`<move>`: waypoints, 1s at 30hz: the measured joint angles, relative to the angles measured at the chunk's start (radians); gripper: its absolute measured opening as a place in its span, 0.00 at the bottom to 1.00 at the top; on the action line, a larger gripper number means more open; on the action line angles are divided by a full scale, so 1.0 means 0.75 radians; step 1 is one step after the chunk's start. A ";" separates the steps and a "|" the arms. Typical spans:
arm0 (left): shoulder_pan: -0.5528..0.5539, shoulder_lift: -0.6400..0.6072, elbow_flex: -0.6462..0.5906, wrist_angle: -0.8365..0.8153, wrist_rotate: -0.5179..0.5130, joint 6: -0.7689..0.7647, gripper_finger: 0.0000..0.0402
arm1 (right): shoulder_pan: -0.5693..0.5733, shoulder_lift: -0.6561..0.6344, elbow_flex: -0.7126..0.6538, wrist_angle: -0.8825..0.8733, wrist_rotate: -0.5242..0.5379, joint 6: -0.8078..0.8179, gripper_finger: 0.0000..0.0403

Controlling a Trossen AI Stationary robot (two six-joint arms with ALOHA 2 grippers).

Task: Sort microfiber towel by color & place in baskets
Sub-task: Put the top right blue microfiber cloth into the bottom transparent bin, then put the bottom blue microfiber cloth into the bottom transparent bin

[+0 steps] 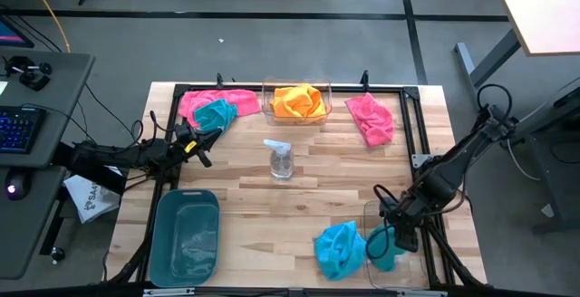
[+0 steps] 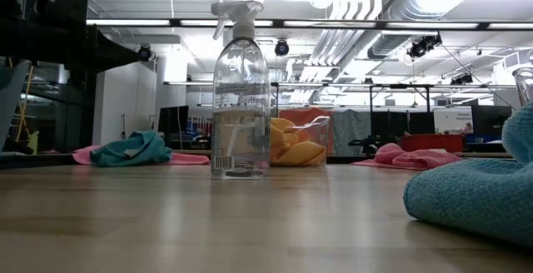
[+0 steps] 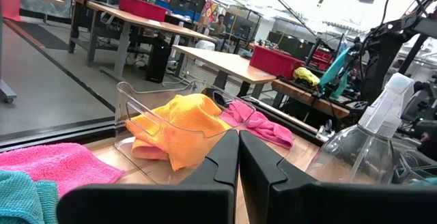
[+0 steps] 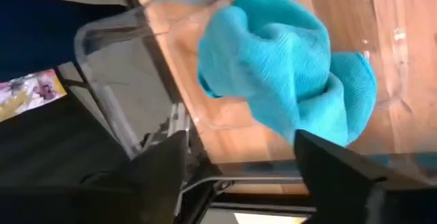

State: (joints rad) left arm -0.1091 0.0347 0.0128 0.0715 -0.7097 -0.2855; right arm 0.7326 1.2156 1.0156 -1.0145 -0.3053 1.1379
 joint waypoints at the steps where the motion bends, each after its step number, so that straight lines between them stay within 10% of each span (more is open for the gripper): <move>1: 0.000 0.000 0.000 0.000 0.000 0.001 0.00 | -0.001 0.000 0.031 -0.010 0.017 -0.020 0.70; 8: 0.000 0.000 0.000 0.000 0.000 0.001 0.00 | -0.105 0.020 0.141 0.296 0.266 -0.229 0.79; 15: 0.000 0.000 0.000 0.000 0.000 0.001 0.00 | -0.195 0.271 0.145 0.549 0.112 -0.595 0.80; 30: 0.000 0.000 0.000 0.000 0.000 0.001 0.00 | -0.244 0.776 0.482 0.182 0.300 -1.311 0.80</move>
State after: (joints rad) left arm -0.1089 0.0349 0.0128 0.0715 -0.7098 -0.2852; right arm 0.5497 1.7973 1.3769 -0.8784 -0.0806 0.1544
